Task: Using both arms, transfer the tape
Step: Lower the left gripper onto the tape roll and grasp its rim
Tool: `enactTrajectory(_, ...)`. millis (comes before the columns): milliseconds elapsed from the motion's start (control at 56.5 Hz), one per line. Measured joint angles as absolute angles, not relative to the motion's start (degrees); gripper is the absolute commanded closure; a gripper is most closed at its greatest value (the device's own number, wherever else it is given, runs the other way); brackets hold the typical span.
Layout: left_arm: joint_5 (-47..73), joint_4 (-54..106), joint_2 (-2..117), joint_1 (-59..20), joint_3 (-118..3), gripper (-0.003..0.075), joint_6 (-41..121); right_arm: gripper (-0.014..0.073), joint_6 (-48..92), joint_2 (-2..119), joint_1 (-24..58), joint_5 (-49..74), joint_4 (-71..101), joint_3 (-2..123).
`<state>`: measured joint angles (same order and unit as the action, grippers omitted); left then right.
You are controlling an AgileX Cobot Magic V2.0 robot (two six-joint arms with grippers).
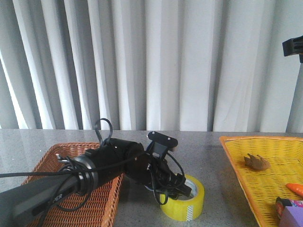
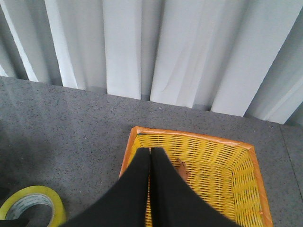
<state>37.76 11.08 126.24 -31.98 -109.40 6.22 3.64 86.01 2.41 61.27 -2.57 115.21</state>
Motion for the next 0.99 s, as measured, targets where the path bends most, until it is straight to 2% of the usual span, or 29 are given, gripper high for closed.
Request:
enactTrajectory(230,35.71,11.03,127.08,-32.03,-109.40,0.0202,2.21,0.0602,3.64,86.01,2.41,61.58,-2.57,115.21)
enactTrajectory(407,35.24,11.03,127.96,-32.03,-109.40,0.0257,-1.18,0.0602,3.64,86.01,2.41,61.58,-2.57,115.21)
enactTrajectory(514,35.23,11.03,128.82,-32.03,-109.40,0.0324,-3.54,0.0602,3.64,86.01,2.41,61.60,-2.57,115.21)
enactTrajectory(602,35.04,11.14,129.43,-32.03,-109.40,0.0414,-4.95,0.0602,3.62,86.01,2.41,61.60,-2.57,115.21)
enactTrajectory(726,34.66,11.05,129.43,-31.98,-109.40,0.0594,-5.46,0.0602,3.62,86.01,2.41,61.60,-2.57,115.21)
enactTrajectory(833,34.53,10.44,129.17,-31.98,-109.40,0.0718,-5.23,0.0602,3.62,86.01,2.41,61.60,-2.57,115.21)
enactTrajectory(992,34.67,9.84,127.38,-31.98,-108.92,0.0727,-3.64,0.0602,3.62,86.01,2.41,61.60,-2.57,115.21)
